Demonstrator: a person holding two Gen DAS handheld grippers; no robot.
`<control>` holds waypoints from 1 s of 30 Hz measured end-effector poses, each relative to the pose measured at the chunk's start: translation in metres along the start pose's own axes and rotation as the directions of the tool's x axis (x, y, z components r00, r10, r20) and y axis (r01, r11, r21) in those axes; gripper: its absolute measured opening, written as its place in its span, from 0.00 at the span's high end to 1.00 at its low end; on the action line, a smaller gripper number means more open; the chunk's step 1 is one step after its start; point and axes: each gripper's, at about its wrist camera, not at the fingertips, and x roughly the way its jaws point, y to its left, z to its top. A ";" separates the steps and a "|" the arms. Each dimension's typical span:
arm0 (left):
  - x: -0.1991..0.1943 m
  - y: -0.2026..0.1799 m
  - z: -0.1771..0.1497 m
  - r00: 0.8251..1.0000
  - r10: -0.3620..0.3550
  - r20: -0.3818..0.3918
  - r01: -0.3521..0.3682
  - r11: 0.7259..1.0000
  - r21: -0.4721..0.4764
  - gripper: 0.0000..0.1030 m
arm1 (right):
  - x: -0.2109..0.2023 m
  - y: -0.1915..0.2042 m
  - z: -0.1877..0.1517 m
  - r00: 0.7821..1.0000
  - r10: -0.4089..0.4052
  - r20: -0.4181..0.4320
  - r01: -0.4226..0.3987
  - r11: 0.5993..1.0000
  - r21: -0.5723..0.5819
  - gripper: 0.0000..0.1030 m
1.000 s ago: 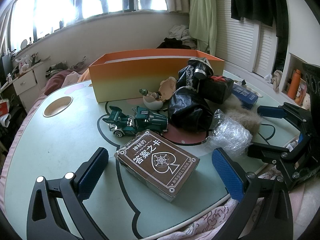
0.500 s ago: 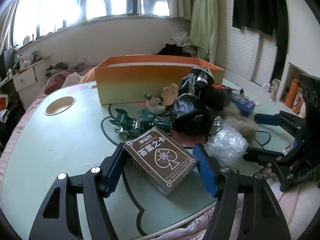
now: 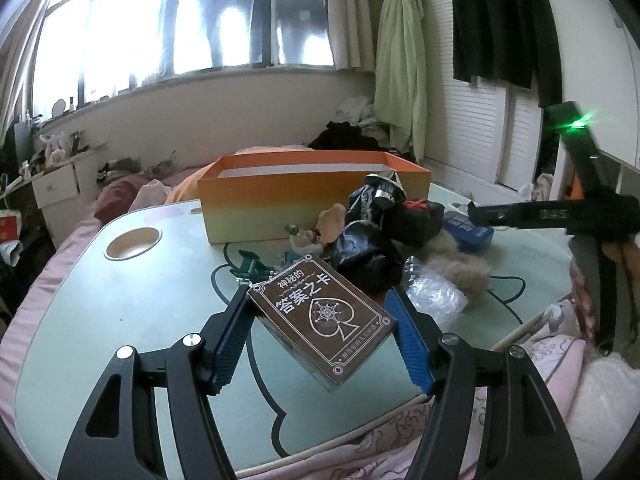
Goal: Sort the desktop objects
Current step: 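Grasp brown card box with left gripper while right grasps blue tin box, then lower card box into orange box with left gripper while right drops blue tin in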
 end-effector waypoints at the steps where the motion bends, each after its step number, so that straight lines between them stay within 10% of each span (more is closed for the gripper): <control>1: 0.000 0.000 -0.001 1.000 -0.001 0.000 0.001 1.000 -0.004 0.35 | 0.007 0.001 0.004 0.999 0.011 -0.033 -0.012 1.000 -0.007 0.23; 8: -0.001 -0.001 -0.001 1.000 -0.007 0.001 0.007 1.000 0.000 0.35 | 0.043 0.024 0.008 0.985 -0.076 -0.155 0.052 0.987 -0.149 0.35; 15: -0.016 0.003 0.014 0.999 -0.004 0.045 0.004 1.000 0.007 0.35 | 0.020 0.005 0.001 0.999 -0.026 -0.042 0.022 0.994 -0.110 0.36; 22: -0.032 0.032 0.111 0.974 0.057 0.221 -0.060 0.998 0.005 0.34 | -0.010 0.011 0.067 0.992 0.054 0.111 -0.044 0.995 -0.085 0.36; 26: 0.047 0.059 0.157 1.000 0.026 0.016 -0.024 0.997 -0.080 0.34 | 0.016 0.036 0.107 0.987 0.133 0.088 -0.123 0.986 -0.111 0.36; 30: 0.122 0.083 0.148 0.983 0.045 -0.180 -0.078 0.981 -0.179 0.34 | 0.065 0.052 0.117 0.982 0.191 -0.011 -0.191 0.977 -0.092 0.36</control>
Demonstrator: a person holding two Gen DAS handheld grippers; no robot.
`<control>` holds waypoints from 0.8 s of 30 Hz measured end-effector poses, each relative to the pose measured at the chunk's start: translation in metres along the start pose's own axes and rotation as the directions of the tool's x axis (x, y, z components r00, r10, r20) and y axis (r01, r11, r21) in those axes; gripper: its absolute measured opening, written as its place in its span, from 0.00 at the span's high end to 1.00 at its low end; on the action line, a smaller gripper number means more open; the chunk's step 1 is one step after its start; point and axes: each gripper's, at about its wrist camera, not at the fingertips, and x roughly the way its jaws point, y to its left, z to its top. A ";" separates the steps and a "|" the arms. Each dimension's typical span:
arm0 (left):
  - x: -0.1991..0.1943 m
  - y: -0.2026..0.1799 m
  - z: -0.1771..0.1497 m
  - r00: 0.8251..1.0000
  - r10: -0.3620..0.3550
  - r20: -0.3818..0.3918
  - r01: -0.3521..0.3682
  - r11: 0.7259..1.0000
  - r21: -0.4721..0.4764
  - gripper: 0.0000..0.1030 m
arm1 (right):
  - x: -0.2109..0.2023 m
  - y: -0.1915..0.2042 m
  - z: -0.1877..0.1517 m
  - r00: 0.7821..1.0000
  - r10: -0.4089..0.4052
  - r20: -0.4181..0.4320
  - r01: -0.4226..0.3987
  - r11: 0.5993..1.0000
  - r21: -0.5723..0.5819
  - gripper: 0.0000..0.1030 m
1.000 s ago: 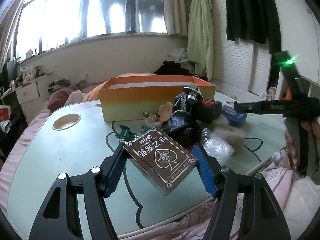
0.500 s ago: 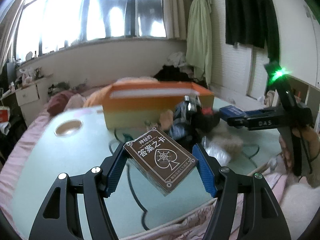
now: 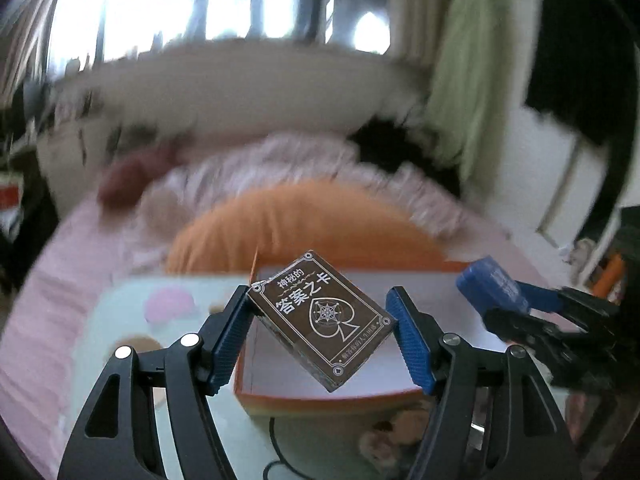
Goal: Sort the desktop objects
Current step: 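Lower card box into orange box with left gripper while right drops blue tin in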
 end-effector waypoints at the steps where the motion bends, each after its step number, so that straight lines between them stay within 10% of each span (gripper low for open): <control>1: 0.014 0.002 -0.003 0.999 0.009 -0.049 -0.010 1.000 -0.011 0.34 | 0.011 -0.001 -0.001 1.000 0.004 -0.021 -0.004 1.000 0.006 0.36; 13: -0.004 -0.027 -0.032 0.998 0.005 -0.059 0.000 0.996 0.088 0.29 | 0.029 -0.003 -0.017 0.997 -0.044 -0.071 0.041 0.998 -0.046 0.34; 18: -0.076 -0.026 -0.038 0.971 -0.063 0.229 0.046 0.996 0.081 0.25 | -0.028 -0.002 -0.022 0.997 0.008 0.073 -0.010 1.000 0.022 0.34; 24: -0.111 -0.047 -0.100 0.984 -0.158 0.076 0.144 0.976 0.166 0.21 | -0.094 0.018 -0.077 0.990 0.027 0.137 -0.023 0.999 -0.031 0.11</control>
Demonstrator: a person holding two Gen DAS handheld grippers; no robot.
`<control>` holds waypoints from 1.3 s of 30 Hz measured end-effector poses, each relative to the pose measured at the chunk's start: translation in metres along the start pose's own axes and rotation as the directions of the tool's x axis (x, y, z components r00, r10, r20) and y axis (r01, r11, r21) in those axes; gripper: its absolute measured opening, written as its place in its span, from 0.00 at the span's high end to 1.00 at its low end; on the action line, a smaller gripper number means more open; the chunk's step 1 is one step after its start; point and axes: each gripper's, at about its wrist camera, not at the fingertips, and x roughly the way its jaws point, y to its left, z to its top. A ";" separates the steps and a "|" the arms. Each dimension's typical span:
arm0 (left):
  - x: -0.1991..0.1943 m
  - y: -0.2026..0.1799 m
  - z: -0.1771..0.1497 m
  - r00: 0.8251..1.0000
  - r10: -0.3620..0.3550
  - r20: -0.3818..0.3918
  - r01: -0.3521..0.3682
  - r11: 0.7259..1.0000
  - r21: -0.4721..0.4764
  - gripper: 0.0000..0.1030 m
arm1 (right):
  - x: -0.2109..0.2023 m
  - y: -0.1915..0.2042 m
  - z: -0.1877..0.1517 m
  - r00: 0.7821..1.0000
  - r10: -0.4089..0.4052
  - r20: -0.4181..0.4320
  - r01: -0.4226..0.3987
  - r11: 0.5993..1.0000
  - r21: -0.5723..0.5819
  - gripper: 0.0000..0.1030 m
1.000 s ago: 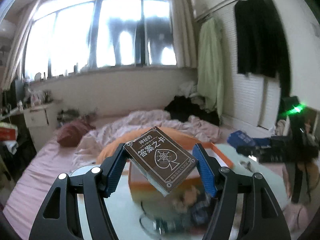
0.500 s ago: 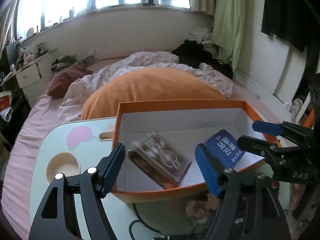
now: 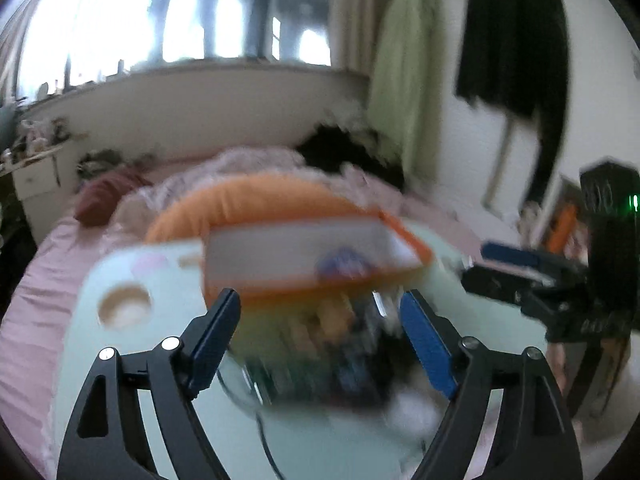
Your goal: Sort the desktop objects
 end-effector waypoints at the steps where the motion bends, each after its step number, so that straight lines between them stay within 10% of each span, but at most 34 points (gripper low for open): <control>1: 0.000 -0.008 -0.015 1.000 -0.004 -0.031 0.005 1.000 0.030 0.21 | -0.005 0.003 -0.016 1.000 -0.004 -0.024 0.003 1.000 -0.023 0.11; 10: 0.025 -0.031 -0.079 0.990 0.038 -0.135 -0.025 0.995 0.097 0.13 | 0.022 0.000 -0.094 0.974 -0.144 -0.173 0.121 0.983 -0.138 0.06; 13: 0.026 -0.025 -0.078 0.992 0.055 -0.117 -0.045 0.995 0.091 0.00 | 0.027 -0.002 -0.095 0.977 -0.138 -0.162 0.117 0.984 -0.132 0.00; 39: 0.043 -0.023 -0.081 0.991 0.060 -0.118 -0.047 0.993 0.108 0.00 | 0.029 -0.002 -0.097 0.988 -0.092 -0.125 0.072 0.985 -0.157 0.00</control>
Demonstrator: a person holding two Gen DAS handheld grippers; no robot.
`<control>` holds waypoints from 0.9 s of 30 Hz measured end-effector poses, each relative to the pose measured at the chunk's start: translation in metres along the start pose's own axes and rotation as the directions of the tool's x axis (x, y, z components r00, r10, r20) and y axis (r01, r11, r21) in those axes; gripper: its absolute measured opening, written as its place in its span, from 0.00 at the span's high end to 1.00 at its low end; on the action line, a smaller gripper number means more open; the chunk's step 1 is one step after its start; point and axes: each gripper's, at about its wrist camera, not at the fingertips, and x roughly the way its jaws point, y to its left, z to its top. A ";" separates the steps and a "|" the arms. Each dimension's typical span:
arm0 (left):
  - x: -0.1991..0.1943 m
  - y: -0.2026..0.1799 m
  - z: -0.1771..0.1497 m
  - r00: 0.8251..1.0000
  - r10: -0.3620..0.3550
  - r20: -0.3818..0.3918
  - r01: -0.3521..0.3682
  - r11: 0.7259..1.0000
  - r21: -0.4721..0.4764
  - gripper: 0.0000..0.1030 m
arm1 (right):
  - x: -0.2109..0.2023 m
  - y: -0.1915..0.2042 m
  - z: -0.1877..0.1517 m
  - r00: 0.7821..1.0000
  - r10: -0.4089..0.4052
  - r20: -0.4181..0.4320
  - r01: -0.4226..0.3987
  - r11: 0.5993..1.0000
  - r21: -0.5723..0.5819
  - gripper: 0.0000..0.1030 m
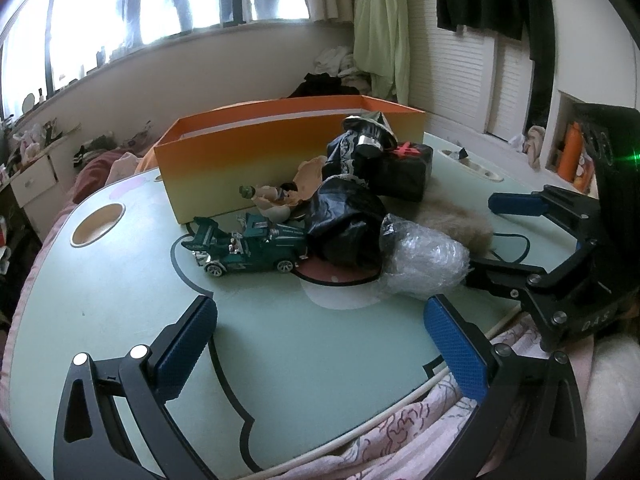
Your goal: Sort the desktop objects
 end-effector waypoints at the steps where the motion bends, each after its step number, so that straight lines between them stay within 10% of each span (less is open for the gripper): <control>1: 0.000 0.000 -0.001 1.000 0.005 0.002 -0.005 1.000 0.000 0.00 | 0.000 0.000 0.000 1.000 0.000 0.000 0.000 1.000 0.000 0.00; 11: -0.036 -0.005 -0.001 0.987 -0.122 0.107 0.117 0.992 0.053 0.16 | -0.001 0.000 -0.002 1.000 0.005 0.014 -0.005 1.000 0.000 0.00; 17: -0.023 -0.035 0.017 0.980 -0.192 0.055 0.180 0.969 0.167 0.56 | -0.003 0.000 -0.004 0.999 0.013 0.030 -0.014 1.000 0.005 0.00; 27: 0.005 -0.039 0.020 0.986 -0.164 -0.033 0.167 0.968 0.186 0.66 | -0.015 0.011 0.003 0.993 0.091 0.072 -0.090 0.996 -0.025 0.40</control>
